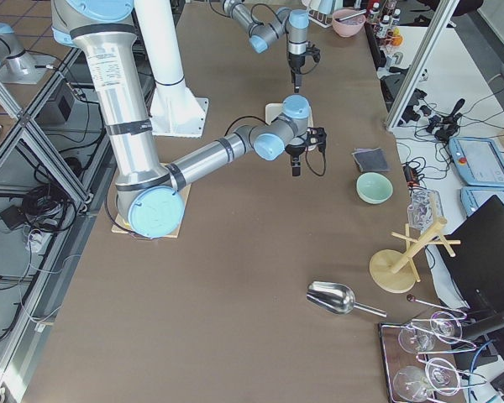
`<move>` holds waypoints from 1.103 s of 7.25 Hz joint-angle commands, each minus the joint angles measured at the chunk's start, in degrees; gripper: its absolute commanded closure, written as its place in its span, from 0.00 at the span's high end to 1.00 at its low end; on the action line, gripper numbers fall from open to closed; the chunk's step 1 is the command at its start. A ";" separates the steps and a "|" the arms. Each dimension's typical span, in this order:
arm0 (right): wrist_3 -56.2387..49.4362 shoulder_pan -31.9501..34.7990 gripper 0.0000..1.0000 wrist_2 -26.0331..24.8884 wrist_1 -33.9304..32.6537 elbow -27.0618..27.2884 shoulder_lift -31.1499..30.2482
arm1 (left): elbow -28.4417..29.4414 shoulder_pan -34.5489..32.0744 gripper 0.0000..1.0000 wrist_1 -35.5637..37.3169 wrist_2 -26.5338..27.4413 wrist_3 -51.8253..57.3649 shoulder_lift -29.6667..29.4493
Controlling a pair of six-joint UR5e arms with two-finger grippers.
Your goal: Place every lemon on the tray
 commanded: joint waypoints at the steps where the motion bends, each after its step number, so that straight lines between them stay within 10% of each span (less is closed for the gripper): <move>1: -13.19 6.75 1.00 0.99 0.04 -0.34 -7.33 | -9.87 -9.83 0.98 5.22 -3.55 23.38 13.59; 5: -39.90 25.10 1.00 7.31 -0.49 -7.69 -16.14 | -9.80 -30.84 0.98 4.61 -13.15 56.98 31.80; 8: -46.13 30.69 1.00 9.16 -0.41 -11.24 -20.44 | -10.86 -32.73 0.98 4.69 -12.81 59.25 37.12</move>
